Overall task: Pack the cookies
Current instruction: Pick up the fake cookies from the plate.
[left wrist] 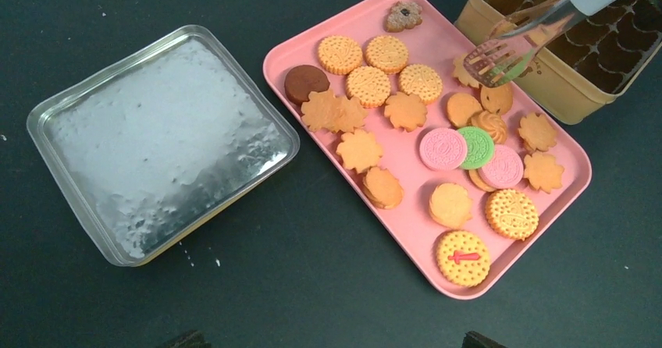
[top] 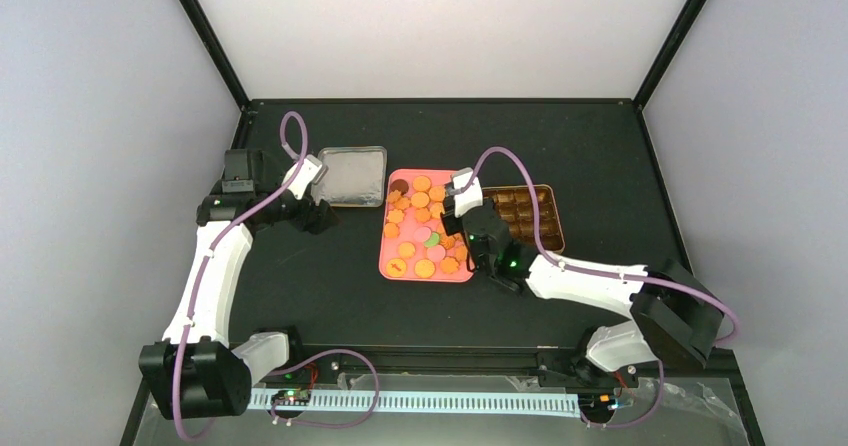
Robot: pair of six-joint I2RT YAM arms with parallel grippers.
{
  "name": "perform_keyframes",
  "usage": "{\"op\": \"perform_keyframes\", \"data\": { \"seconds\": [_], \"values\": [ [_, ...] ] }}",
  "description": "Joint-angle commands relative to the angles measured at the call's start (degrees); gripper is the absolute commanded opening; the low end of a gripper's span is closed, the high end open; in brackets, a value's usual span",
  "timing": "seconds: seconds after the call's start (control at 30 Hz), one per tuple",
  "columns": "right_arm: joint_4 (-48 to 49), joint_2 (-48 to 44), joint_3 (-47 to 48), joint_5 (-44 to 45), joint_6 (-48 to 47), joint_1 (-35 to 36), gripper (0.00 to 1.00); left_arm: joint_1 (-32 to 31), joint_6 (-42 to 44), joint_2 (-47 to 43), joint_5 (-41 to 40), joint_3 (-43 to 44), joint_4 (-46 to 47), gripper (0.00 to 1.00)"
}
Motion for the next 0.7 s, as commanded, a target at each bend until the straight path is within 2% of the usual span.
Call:
{"op": "perform_keyframes", "data": {
  "seconds": [0.0,0.67],
  "values": [
    [4.7,0.7,0.0,-0.3,0.7,-1.3,0.34,0.4,0.7,-0.6,0.5,0.3,1.9,0.87],
    [9.5,6.2,-1.5,-3.5,0.2,-4.2,0.36,0.4,0.4,-1.1,0.6,0.2,3.3,0.87]
  ]
}}
